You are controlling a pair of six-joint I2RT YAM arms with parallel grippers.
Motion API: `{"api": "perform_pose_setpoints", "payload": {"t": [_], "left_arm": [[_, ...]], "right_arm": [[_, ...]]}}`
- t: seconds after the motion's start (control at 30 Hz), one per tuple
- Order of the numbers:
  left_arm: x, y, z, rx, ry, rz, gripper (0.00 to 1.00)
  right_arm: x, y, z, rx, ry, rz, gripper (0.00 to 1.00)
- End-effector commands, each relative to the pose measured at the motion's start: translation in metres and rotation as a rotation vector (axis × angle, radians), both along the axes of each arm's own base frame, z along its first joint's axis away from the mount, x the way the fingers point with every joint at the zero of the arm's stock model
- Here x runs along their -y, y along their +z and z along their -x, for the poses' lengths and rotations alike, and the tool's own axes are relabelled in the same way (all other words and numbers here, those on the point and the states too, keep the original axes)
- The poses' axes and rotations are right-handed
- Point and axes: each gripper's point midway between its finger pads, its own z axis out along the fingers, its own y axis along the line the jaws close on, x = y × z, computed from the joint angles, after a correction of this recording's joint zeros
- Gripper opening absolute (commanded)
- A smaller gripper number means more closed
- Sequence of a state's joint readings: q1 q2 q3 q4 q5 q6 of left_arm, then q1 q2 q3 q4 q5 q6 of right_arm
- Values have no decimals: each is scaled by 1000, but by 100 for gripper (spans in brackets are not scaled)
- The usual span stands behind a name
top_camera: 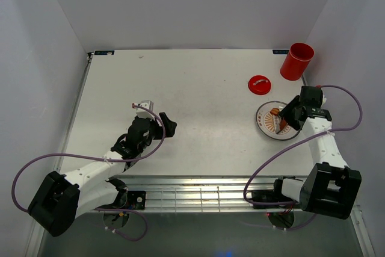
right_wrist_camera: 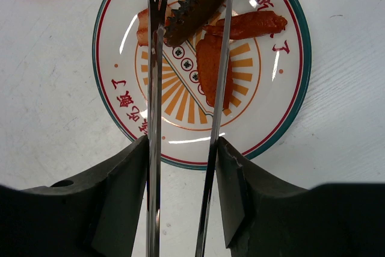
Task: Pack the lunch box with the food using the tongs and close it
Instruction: Pick up the fake food from the plate.
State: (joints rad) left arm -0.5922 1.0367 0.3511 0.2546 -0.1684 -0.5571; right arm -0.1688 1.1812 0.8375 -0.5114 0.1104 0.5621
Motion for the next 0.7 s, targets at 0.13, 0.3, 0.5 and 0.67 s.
{"api": "perform_pose_setpoints", "payload": {"t": [0.13,0.3,0.5,0.67], "left_arm": [[3,18,-4,46,-2,22,96],[3,19,-4,48,-2,23,96],[3,17,-4,44,-1,20,96],[2,18,-4,48,1,22,96]], "right_arm": [[10,23,-11,8,2,51,52],[14,25,-12,-33,13,71,52],[14,25,-10,-47,18,75,52],[12,20,-9,-67,54,76,52]]}}
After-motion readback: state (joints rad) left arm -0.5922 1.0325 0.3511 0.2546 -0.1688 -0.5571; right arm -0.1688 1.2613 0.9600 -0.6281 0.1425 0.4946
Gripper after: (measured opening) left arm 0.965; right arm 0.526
